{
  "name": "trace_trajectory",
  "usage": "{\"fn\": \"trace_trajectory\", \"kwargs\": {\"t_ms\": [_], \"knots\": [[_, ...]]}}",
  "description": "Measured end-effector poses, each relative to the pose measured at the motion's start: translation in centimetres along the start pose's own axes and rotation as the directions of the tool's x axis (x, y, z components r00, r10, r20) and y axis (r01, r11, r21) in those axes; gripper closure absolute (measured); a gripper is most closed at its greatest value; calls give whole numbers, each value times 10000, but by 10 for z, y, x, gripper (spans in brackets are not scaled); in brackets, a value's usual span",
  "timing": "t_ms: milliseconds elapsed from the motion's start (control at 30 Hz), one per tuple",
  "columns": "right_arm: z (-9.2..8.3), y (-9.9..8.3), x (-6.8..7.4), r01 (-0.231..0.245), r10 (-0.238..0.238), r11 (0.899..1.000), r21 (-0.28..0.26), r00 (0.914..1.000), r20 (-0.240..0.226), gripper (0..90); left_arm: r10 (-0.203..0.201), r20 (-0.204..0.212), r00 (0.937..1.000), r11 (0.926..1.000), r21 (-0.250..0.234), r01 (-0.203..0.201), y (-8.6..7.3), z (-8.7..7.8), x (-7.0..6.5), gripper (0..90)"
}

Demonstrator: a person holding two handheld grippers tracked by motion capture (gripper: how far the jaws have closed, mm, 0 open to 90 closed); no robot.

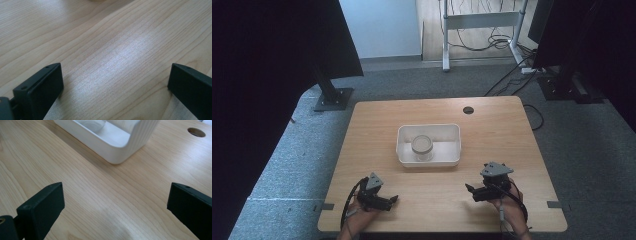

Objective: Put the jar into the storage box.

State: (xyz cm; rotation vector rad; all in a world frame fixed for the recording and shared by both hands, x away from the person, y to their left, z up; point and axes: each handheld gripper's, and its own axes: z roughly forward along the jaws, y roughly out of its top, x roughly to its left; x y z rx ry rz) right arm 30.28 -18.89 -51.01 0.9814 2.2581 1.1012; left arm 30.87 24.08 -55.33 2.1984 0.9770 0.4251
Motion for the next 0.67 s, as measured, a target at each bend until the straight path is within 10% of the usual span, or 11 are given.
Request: {"fn": "trace_trajectory", "kwargs": {"t_ms": [667], "knots": [[3,-52,-3,-701,668,9907,1163,9972,324,7,-68,-27,10000,10000,-32,68,0,0,-1,0]]}}
